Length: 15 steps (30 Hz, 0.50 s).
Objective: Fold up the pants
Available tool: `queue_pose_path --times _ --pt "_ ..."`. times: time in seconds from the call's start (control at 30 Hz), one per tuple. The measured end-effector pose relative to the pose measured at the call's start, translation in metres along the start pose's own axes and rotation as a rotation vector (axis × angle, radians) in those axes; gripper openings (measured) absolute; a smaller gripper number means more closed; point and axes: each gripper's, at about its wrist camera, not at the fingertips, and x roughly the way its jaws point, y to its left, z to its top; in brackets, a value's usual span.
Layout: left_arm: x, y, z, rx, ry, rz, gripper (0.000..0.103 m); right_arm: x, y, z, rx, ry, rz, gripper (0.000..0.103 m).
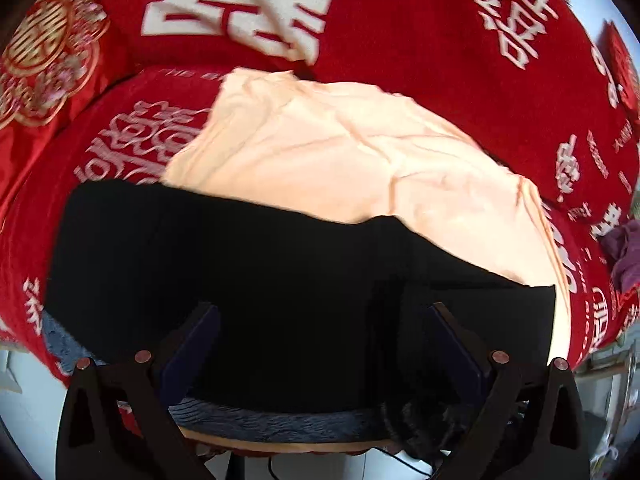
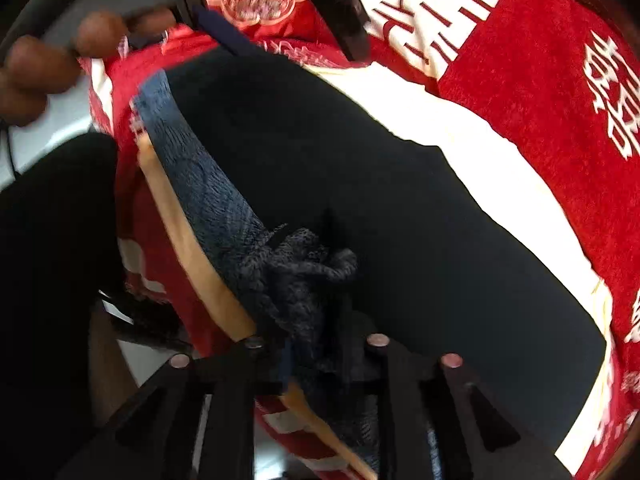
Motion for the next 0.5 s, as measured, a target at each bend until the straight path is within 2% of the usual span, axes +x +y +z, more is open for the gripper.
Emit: queue_pose_path --times 0.03,0.07,0.1,0.13,0.17,0.23,0.33,0.37,0.43,0.47,0.5 --pt "-0.002 -0.007 0.0 0.012 -0.006 -0.005 0.101 -0.012 -0.007 0.0 0.038 -0.022 0.01 0.053" --pt "-0.003 -0.016 0.002 0.026 -0.014 -0.015 0.101 -0.033 -0.018 -0.004 0.099 -0.073 0.023 0.062" --pt "-0.004 -0.022 0.002 0.031 -0.017 -0.025 0.101 -0.059 -0.034 -0.011 0.173 -0.152 0.035 0.075" --pt "-0.006 -0.028 0.001 0.038 -0.016 -0.04 0.101 -0.073 -0.044 -0.016 0.215 -0.196 0.035 0.08" --pt "-0.007 -0.036 -0.001 0.053 -0.013 -0.058 0.101 -0.093 -0.065 -0.027 0.289 -0.247 0.03 0.08" --pt "-0.007 -0.059 -0.011 0.106 -0.005 -0.083 0.101 -0.102 -0.098 -0.042 0.397 -0.24 0.027 0.08" --pt "-0.005 -0.09 -0.027 0.179 0.024 -0.138 0.101 -0.093 -0.16 -0.071 0.594 -0.234 0.087 0.08" --pt "-0.002 -0.101 -0.034 0.207 0.037 -0.158 0.101 -0.08 -0.183 -0.08 0.666 -0.217 0.118 0.08" --pt "0.007 -0.12 -0.046 0.252 0.066 -0.173 0.101 -0.049 -0.215 -0.092 0.778 -0.143 0.109 0.08" --pt "0.016 -0.13 -0.052 0.276 0.089 -0.17 0.101 -0.03 -0.229 -0.097 0.808 -0.088 0.1 0.08" --pt "0.023 -0.134 -0.056 0.285 0.106 -0.168 0.101 -0.016 -0.236 -0.104 0.83 -0.059 0.129 0.08"
